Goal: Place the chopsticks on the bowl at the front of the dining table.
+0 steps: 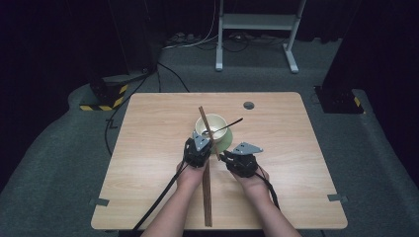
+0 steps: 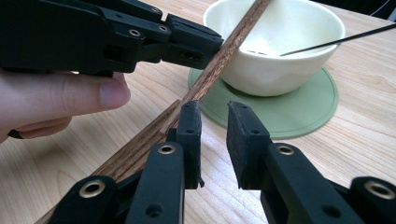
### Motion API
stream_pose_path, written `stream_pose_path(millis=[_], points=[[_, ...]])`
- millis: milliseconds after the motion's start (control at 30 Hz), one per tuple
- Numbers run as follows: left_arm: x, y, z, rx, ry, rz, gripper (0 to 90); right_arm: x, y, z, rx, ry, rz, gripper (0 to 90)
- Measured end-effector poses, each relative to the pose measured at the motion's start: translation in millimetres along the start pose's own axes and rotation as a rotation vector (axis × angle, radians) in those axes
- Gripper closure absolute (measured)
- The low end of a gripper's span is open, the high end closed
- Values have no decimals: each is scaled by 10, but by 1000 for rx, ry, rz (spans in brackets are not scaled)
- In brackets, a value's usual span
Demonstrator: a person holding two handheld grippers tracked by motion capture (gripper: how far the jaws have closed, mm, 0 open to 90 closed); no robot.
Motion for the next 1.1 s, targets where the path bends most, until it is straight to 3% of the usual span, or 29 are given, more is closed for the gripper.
stream_pose_path(millis=[133, 300, 1100], points=[[-3, 5, 10, 16, 5, -6, 863, -17, 10, 11, -4, 5, -2, 755], [-3, 12, 38, -13, 2, 8, 863, -30, 23, 14, 3, 9, -6, 755], [-29, 70, 33, -32, 5, 3, 861, -90, 53, 68, 0, 27, -17, 756]])
Point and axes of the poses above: each handheld gripper's, and its own axes: x roughly backward along the jaws, y roughly out of its top, z roughly to its left, the point moved 2 cm from there along -x, roughly forward along the jaws, and after that the axes turned 13 degrees about -z, right-handed, at the moved point
